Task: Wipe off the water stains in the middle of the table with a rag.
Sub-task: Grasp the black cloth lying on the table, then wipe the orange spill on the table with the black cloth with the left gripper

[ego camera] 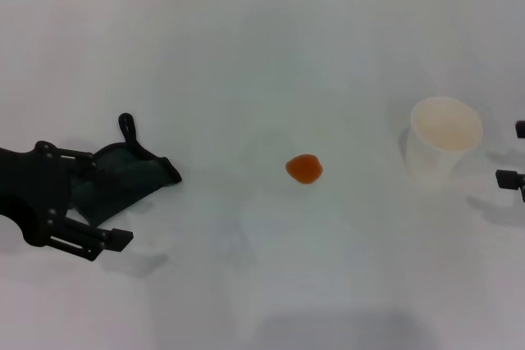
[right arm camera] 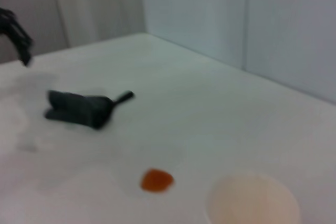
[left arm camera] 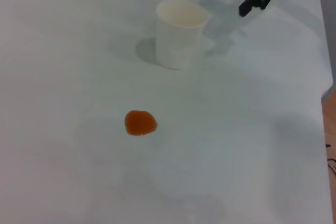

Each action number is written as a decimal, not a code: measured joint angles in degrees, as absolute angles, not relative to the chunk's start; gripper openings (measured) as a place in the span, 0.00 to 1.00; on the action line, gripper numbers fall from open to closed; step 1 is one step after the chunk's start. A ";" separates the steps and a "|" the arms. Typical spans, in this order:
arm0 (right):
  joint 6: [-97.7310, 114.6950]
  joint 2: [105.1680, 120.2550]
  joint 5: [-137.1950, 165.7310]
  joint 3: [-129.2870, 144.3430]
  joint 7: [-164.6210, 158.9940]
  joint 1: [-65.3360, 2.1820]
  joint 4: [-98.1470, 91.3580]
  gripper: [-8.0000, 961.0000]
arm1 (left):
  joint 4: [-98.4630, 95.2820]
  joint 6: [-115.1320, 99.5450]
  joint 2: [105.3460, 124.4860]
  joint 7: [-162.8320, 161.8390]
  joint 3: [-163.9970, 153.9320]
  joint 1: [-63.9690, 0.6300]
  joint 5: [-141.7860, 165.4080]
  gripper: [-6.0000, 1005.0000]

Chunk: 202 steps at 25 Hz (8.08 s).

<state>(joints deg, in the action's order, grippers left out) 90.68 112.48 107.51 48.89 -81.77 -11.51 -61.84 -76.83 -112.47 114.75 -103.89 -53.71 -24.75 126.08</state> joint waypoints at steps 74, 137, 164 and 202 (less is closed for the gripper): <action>94.41 115.31 118.57 61.61 -96.87 -29.88 -67.58 0.87 | -67.89 -82.28 119.60 -110.51 -72.92 -30.01 152.79 0.85; 93.33 114.20 118.82 58.11 -93.93 -28.55 -68.31 0.87 | -58.01 -65.91 119.79 -137.69 -103.98 -45.94 129.75 0.12; 93.96 115.02 118.92 58.72 -93.92 -27.60 -68.39 0.87 | -58.05 -57.57 119.85 -137.09 -109.40 -44.96 130.55 0.12; 93.94 115.04 118.89 59.41 -93.72 -27.98 -68.48 0.87 | -65.87 -56.66 119.80 -133.90 -115.95 -38.34 130.06 0.11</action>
<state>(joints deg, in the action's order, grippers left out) 93.94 115.04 118.90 59.41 -93.72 -27.98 -68.48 -65.87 -56.66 119.80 -133.90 -115.95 -38.34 130.06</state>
